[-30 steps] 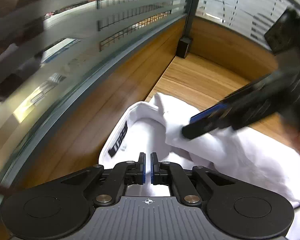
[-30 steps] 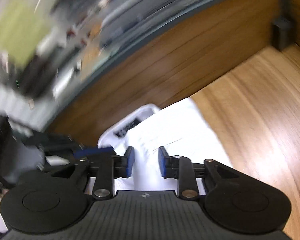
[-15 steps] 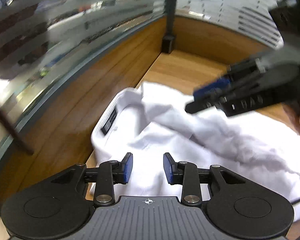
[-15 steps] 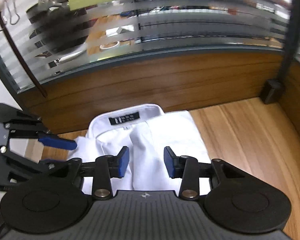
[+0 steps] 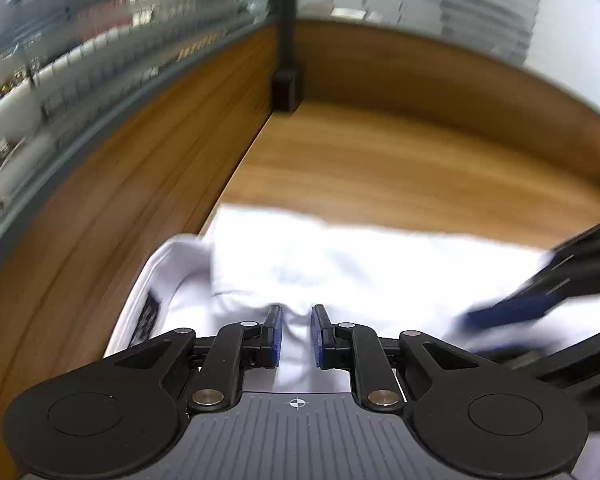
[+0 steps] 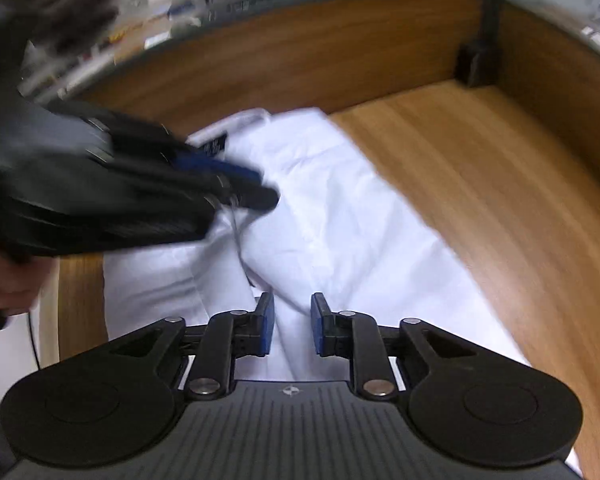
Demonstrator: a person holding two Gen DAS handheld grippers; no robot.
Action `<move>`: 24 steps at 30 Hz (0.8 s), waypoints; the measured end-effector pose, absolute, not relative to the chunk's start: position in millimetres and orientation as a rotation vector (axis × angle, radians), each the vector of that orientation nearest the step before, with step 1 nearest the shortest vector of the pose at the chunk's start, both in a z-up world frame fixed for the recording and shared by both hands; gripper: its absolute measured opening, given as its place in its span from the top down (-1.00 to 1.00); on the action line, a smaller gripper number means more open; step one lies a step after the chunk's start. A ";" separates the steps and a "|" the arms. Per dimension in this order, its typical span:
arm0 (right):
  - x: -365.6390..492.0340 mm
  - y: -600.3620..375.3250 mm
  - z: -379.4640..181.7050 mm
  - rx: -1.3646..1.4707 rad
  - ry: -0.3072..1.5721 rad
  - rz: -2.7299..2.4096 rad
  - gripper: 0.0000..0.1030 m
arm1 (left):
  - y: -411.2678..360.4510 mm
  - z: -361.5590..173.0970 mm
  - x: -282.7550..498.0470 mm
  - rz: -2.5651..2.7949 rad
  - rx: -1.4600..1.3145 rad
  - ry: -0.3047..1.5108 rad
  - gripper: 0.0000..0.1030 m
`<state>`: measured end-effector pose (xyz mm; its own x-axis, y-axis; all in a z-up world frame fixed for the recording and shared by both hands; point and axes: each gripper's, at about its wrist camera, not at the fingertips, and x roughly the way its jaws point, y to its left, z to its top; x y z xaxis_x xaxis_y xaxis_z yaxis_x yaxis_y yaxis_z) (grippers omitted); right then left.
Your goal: Fold clothes
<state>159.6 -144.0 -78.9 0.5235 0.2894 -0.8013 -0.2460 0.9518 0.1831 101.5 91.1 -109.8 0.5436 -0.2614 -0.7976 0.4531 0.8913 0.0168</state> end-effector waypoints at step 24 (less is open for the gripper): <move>-34.8 -287.2 -95.8 0.143 0.984 -0.302 -0.25 | 60.3 -85.1 64.9 -0.606 0.272 0.842 0.05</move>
<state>-34.8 -287.2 -95.8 0.5160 -0.1865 -0.8360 0.3147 0.9490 -0.0175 64.9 60.3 -85.1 0.5114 -0.3921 -0.7647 0.6003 0.7997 -0.0086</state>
